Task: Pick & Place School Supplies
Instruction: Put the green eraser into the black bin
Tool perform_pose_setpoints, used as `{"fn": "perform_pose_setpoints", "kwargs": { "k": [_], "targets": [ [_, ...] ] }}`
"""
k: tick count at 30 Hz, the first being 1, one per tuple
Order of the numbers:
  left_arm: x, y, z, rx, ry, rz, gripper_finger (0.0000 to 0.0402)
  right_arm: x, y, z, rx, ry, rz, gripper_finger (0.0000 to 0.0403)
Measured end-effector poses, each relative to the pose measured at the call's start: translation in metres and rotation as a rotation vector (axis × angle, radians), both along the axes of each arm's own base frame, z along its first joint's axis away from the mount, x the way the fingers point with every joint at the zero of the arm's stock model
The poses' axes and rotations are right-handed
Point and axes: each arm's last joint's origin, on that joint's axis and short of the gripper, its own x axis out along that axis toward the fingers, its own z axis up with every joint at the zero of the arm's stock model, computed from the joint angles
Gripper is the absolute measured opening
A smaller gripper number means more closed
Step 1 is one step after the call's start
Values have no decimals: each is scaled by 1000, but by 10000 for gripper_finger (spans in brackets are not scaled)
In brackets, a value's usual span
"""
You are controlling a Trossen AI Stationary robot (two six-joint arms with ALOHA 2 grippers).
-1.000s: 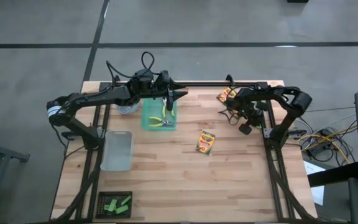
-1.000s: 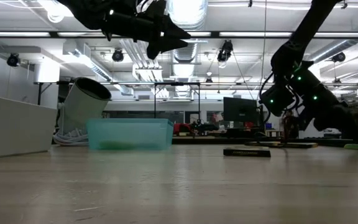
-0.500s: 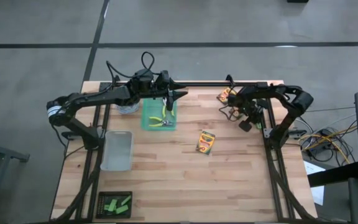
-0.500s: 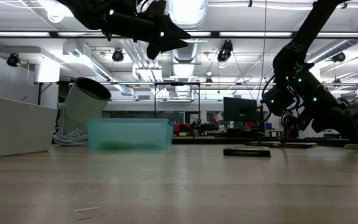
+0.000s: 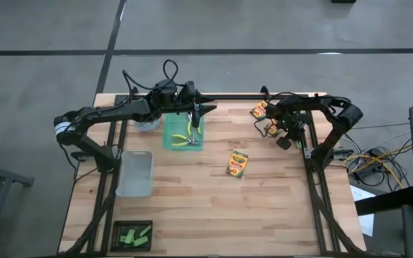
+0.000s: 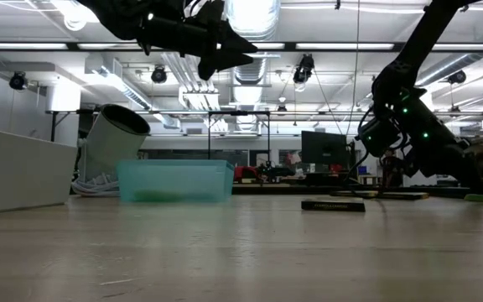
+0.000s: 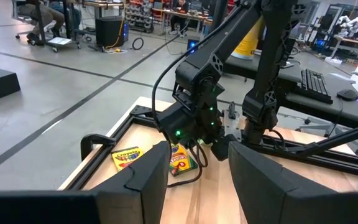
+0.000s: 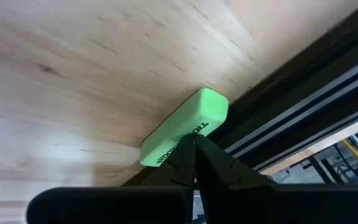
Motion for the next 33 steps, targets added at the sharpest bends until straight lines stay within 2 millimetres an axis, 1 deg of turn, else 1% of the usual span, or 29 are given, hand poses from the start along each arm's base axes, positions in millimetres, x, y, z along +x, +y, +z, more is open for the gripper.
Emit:
{"fn": "perform_pose_setpoints", "kwargs": {
  "k": [16, 22, 23, 26, 28, 30, 33],
  "targets": [
    [0, 0, 0, -2, 1, 0, 172, 2, -1, 0, 37, -75, -10, 8],
    [0, 0, 0, -1, 1, 0, 172, 3, -1, 4, 33, -108, -22, 8],
    [0, 0, 0, -1, 2, 0, 172, 3, -1, 6, 32, -128, -32, 8],
    [0, 0, 0, 7, 3, 0, 172, 9, -1, 10, 37, -263, -77, 8],
    [0, 0, 0, 15, 4, 0, 172, 10, 2, 15, 65, -336, -101, 8],
    [0, 0, 0, 18, 5, 4, 172, 14, 2, 21, 49, -420, -100, 8],
    [0, 0, 0, 17, 5, 6, 172, 16, 7, 33, 3, -471, -90, 8]
  ]
}}
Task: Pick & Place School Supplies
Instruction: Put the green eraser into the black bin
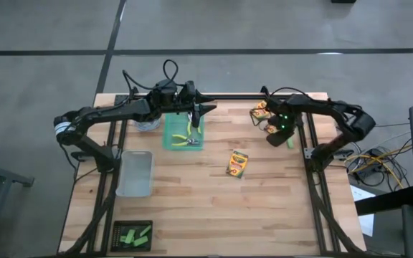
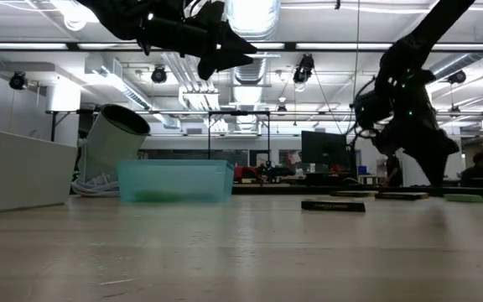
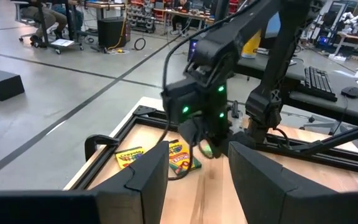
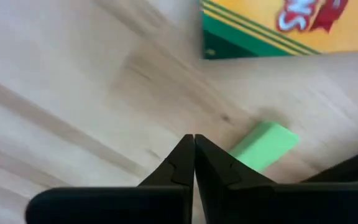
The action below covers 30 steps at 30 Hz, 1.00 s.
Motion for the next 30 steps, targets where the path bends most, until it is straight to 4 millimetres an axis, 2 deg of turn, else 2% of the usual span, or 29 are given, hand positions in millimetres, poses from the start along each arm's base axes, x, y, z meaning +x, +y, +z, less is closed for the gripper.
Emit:
{"fn": "perform_pose_setpoints", "kwargs": {
  "k": [7, 13, 19, 30],
  "targets": [
    [0, 0, 0, 1, 0, 0, 172, -16, 8, 32, -234, 81, -75, 8],
    [0, 0, 0, 6, 1, -2, 172, -25, 16, 40, -240, 134, -93, 8],
    [0, 0, 0, 6, 1, -3, 172, -23, 12, 19, -160, 236, -145, 8],
    [0, 0, 0, -2, -1, -3, 172, -13, -1, -29, -60, 452, -74, 8]
  ]
}}
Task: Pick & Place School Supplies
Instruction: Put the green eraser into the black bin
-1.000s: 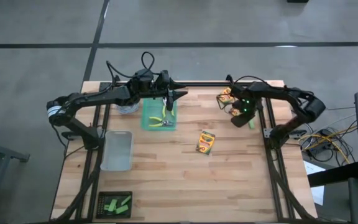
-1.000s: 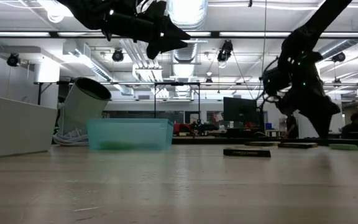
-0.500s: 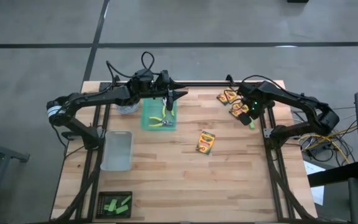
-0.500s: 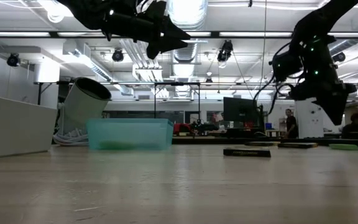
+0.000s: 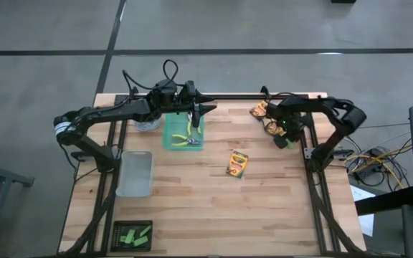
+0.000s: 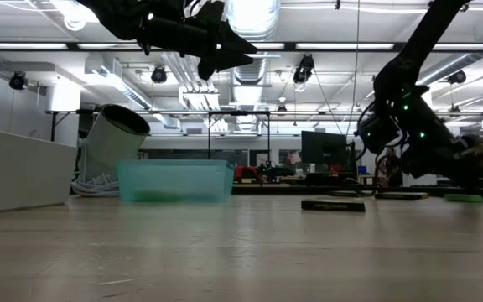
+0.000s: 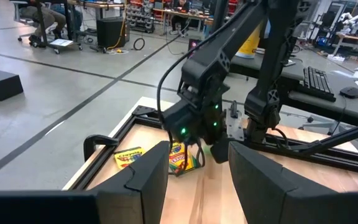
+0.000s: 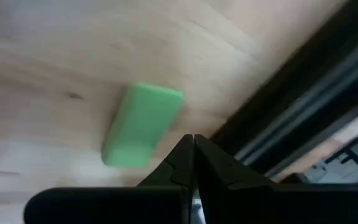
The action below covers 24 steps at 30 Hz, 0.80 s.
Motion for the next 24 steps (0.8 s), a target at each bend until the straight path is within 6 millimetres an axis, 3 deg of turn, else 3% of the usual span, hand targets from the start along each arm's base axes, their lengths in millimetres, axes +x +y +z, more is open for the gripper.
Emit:
{"fn": "perform_pose_setpoints", "kwargs": {
  "k": [4, 10, 24],
  "targets": [
    [0, 0, 0, -1, 0, 0, 172, 4, -3, -9, 24, -38, 12, 8],
    [0, 0, 0, -1, 0, 0, 172, 8, -4, -6, 23, -106, -6, 8],
    [0, 0, 0, 2, 0, 0, 172, 39, 0, 21, 133, -696, -81, 8]
  ]
}}
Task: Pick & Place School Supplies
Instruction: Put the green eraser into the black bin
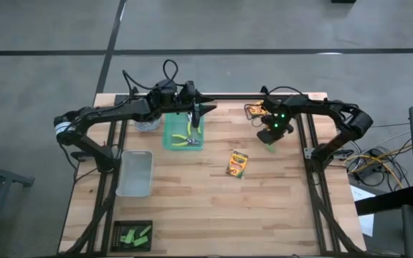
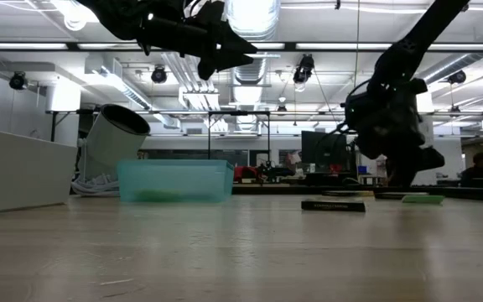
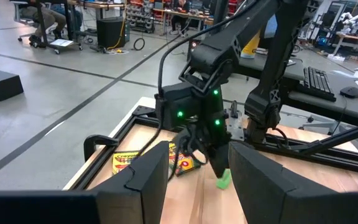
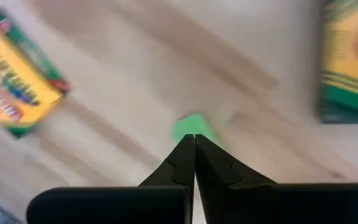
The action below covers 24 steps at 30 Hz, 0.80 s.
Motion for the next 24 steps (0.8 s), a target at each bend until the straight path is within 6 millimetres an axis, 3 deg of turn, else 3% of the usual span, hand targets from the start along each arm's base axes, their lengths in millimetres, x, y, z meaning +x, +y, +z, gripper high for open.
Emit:
{"fn": "perform_pose_setpoints", "kwargs": {
  "k": [4, 9, 16, 24],
  "targets": [
    [0, 0, 0, -1, 0, 0, 172, 9, 5, 4, -28, 6, 41, 8],
    [0, 0, 0, -2, 0, 1, 172, 7, 3, 20, -262, 223, -1, 8],
    [0, 0, 0, -18, -3, 2, 172, -1, 18, 24, -118, 308, -53, 8],
    [0, 0, 0, 2, 0, 0, 172, 4, 25, 20, -188, 373, -132, 8]
  ]
}}
